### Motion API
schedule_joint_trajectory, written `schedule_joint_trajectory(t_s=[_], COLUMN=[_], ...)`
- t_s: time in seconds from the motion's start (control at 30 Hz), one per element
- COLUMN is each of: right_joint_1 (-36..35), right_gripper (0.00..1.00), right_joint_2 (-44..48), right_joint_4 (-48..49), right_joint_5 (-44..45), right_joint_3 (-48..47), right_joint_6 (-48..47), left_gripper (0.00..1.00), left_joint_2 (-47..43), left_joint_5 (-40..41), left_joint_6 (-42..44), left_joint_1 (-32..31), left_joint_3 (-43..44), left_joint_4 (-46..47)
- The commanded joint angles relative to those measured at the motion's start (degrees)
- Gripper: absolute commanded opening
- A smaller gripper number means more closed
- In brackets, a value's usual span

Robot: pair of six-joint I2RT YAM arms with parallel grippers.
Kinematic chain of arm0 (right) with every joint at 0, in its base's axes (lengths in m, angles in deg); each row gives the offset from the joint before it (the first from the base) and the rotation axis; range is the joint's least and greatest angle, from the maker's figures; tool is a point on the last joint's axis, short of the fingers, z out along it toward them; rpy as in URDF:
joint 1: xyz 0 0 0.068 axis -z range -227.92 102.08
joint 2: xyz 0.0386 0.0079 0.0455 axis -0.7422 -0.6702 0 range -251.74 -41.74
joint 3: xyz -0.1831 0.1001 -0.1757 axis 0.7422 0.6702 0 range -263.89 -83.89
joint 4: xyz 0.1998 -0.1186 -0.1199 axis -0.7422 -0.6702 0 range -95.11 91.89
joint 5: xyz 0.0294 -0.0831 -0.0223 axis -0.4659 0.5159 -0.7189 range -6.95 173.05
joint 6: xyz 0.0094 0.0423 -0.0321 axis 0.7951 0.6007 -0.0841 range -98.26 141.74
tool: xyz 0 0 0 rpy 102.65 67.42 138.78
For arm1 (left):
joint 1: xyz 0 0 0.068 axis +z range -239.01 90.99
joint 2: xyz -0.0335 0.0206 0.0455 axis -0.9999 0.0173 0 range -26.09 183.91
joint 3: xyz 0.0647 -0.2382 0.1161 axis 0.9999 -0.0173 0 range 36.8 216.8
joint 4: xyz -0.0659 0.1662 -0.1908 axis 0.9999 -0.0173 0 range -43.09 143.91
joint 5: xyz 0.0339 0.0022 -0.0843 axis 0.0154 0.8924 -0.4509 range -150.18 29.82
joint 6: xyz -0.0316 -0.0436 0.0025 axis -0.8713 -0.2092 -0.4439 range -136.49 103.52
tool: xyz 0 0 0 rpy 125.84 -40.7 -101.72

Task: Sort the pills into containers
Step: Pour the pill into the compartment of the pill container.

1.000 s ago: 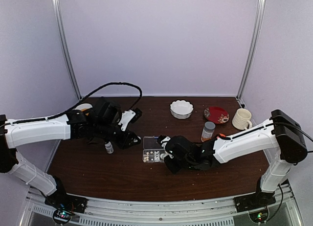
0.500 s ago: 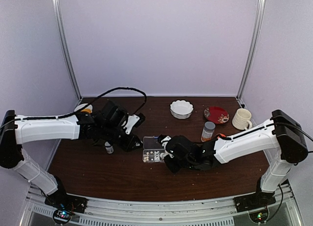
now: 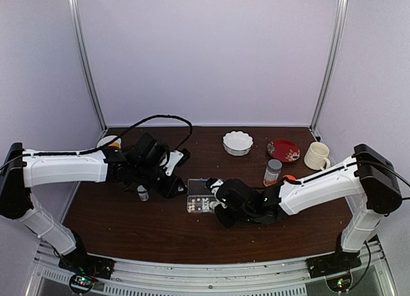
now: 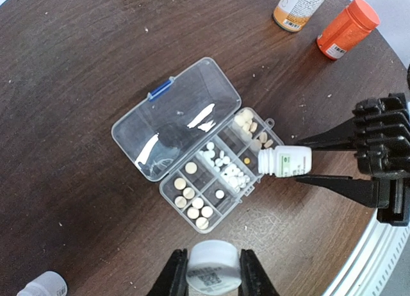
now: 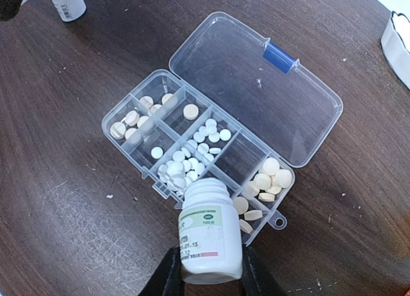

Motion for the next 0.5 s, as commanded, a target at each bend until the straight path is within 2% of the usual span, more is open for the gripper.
schedule_joint_trajectory(t_s=[0.0, 0.03, 0.17, 0.27, 0.37, 0.47], right_joint_1=[-0.1, -0.3, -0.3, -0.2, -0.3, 0.0], right_gripper=[0.00, 0.00, 0.00, 0.00, 0.00, 0.00], right_joint_2=[-1.0, -0.9, 1.7, -0.3, 1.5, -0.6], right_joint_4=[-2.5, -3.5, 3.3, -2.7, 3.4, -2.6], right_joint_5=[1.3, 1.4, 1.4, 1.1, 1.0, 1.0], right_joint_3=[-1.8, -2.6, 1.9, -1.9, 1.9, -1.9], right_joint_6=[0.6, 0.3, 0.5, 0.3, 0.6, 0.7], left_gripper=[0.00, 0.00, 0.00, 0.00, 0.00, 0.00], left_joint_2=[-0.6, -0.5, -0.1, 0.8, 1.5, 2.7], left_joint_5=[1.0, 1.0, 2.0, 2.9, 3.4, 5.0], left_joint_6=[-0.4, -0.4, -0.6, -1.5, -2.1, -2.4], left_joint_1=[0.3, 0.3, 0.3, 0.3, 0.3, 0.3], left_joint_3=[1.2, 1.3, 1.5, 1.8, 2.1, 2.9], left_joint_4=[1.4, 1.2, 1.0, 0.6, 0.0, -1.4])
